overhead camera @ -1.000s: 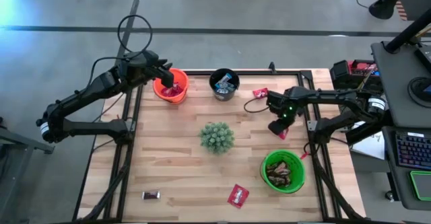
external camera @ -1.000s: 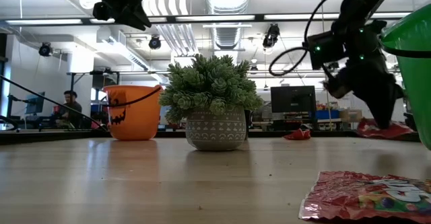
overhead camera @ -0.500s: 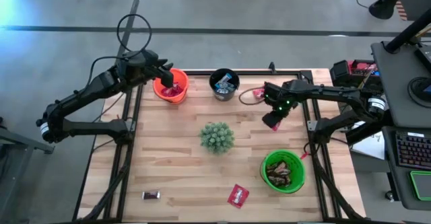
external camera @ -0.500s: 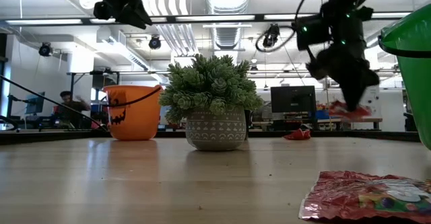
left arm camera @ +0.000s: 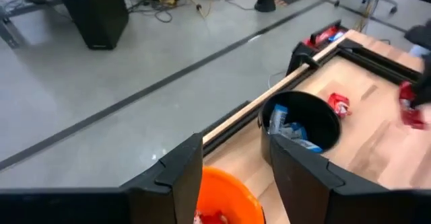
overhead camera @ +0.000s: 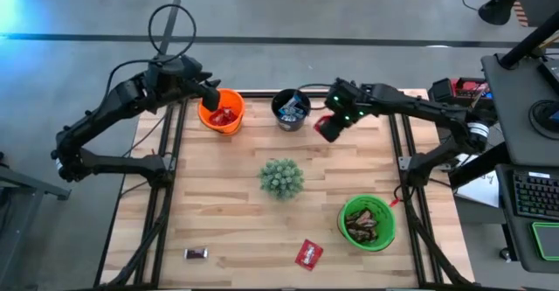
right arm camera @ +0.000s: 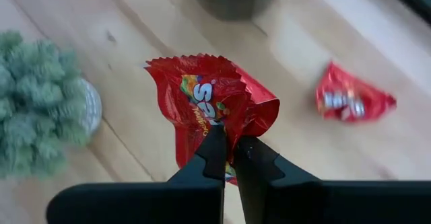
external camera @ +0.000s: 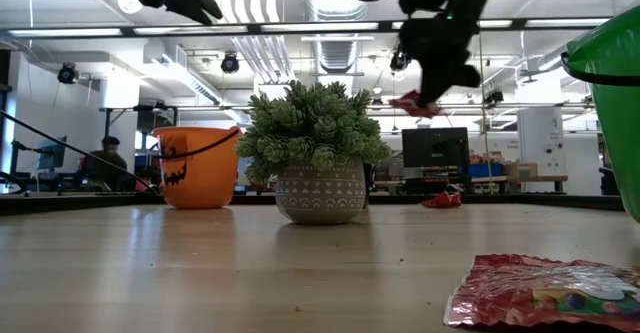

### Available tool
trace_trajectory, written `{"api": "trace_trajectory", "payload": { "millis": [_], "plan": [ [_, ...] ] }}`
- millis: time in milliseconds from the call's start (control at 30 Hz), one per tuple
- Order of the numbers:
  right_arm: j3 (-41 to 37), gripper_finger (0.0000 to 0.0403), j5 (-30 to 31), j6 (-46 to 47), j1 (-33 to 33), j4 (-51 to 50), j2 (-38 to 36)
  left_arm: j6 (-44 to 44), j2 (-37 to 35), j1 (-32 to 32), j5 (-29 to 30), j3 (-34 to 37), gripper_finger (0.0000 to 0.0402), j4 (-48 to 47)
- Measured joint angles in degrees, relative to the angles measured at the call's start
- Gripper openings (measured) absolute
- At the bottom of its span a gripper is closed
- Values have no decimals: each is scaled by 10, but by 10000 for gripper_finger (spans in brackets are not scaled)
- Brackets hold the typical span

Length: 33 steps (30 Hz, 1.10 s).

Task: Organize candy in baskets
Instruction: Put the red candy into the orange bucket

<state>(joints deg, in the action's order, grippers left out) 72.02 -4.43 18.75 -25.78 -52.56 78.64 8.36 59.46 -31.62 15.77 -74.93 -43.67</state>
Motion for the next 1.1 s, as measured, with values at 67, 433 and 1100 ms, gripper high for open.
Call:
{"api": "trace_trajectory", "payload": {
  "millis": [67, 433, 1100],
  "plan": [
    [22, 8, 1, -17, 0, 6, 26, 0, 1, 0, -17, -10, 153, -12],
    [199, 8, -6, -83, 0, 51, 156, 8, -19, -9, -75, 26, 134, -7],
    [557, 8, -78, -138, 9, 49, 365, 17, -13, -122, -260, 101, 116, 93]
  ]
}}
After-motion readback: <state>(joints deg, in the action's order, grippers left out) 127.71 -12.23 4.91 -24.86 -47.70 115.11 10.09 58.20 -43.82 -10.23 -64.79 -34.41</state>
